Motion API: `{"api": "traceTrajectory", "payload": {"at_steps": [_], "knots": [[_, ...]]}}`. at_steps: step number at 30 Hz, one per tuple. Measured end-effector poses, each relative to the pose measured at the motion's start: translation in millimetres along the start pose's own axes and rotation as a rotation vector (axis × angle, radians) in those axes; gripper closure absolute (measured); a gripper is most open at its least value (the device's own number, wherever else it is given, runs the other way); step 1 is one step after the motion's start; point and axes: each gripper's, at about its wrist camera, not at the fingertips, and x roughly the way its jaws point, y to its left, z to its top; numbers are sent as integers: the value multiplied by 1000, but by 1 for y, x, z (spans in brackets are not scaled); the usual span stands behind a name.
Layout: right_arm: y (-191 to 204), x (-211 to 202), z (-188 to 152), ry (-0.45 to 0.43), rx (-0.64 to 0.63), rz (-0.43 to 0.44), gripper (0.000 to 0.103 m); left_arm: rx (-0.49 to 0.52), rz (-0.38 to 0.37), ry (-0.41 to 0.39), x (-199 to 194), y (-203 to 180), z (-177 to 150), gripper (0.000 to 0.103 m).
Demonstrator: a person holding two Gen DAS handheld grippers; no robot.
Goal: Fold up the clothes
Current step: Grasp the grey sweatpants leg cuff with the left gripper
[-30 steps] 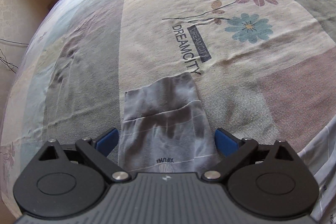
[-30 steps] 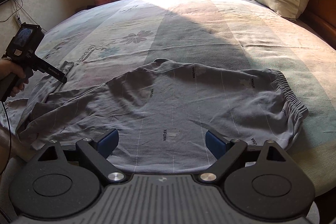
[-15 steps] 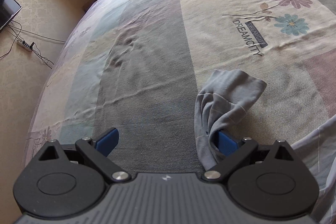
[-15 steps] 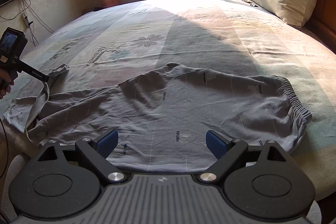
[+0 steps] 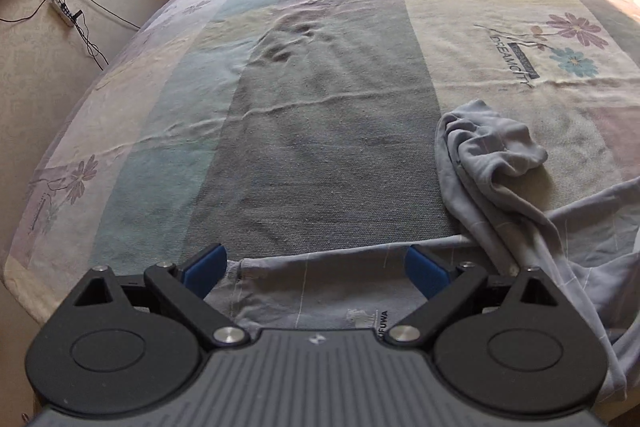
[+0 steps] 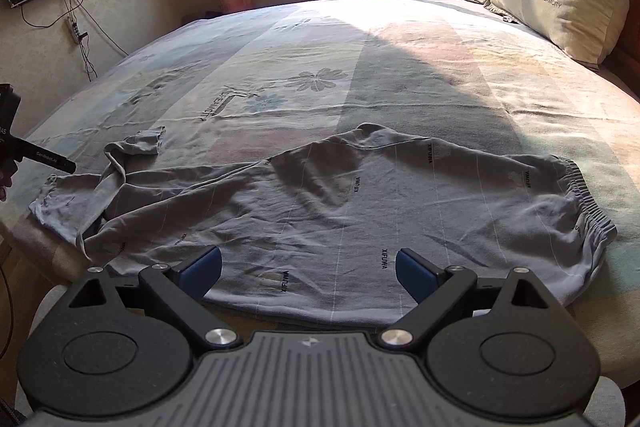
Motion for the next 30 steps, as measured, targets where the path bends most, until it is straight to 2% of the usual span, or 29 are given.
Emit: {"api": "traceTrajectory", "payload": {"at_steps": [5,8,11,15,21,24,26,30], "knots": [[11,4,0,13,-20,7,7,62,-83,-46,-8,-29,15,7],[16,5,0,18,-33,6,7,136,-90,-59,-1,-57,28,7],[17,6,2,23,-35,-5,7,211,-54,-47,15,-80,38,7],[15,9,3,31,-43,-21,7,322,58,-6,44,-99,41,12],[9,18,2,50,-36,-27,7,364,75,-48,48,-103,39,11],[8,21,1,60,-40,-25,7,475,84,-71,44,-107,28,11],[7,19,0,54,-45,-27,7,508,93,-75,41,-101,22,11],[1,21,-2,60,-25,-38,6,511,141,-77,45,-97,21,10]]}}
